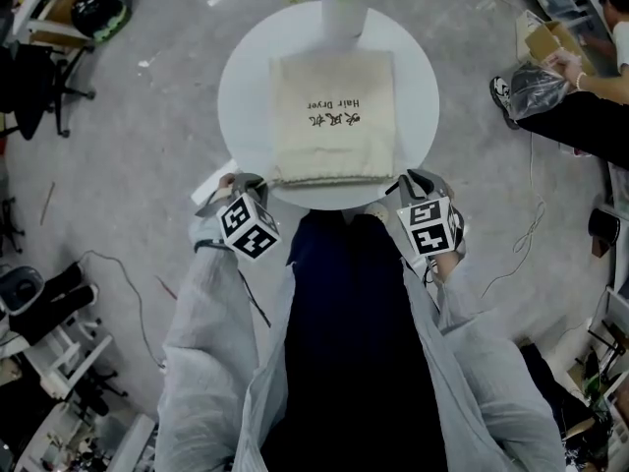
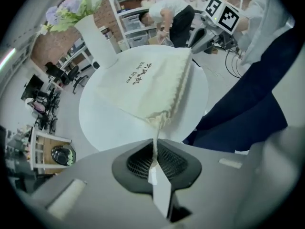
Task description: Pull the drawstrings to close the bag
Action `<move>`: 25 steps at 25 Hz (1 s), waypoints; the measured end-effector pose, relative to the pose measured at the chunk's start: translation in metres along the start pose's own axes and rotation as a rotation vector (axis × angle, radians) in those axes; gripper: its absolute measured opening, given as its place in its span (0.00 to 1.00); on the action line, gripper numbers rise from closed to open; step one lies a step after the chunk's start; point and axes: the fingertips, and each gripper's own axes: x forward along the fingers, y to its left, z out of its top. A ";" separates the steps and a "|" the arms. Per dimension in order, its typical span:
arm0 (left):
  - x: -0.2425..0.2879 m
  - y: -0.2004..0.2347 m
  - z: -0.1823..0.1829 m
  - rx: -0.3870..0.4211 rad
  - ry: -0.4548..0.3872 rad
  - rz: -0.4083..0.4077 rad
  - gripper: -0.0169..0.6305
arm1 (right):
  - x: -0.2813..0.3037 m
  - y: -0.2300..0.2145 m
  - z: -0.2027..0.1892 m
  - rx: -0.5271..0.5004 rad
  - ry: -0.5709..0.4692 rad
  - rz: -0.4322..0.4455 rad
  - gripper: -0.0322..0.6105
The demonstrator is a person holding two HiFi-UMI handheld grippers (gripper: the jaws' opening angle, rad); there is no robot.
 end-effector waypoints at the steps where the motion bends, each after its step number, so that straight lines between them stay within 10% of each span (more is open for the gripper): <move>1: -0.001 0.001 0.000 -0.035 -0.003 0.004 0.08 | -0.001 -0.003 0.000 0.050 -0.016 -0.008 0.12; 25: -0.011 0.000 -0.018 -0.429 -0.039 0.107 0.08 | -0.012 -0.052 -0.007 0.374 -0.091 -0.238 0.12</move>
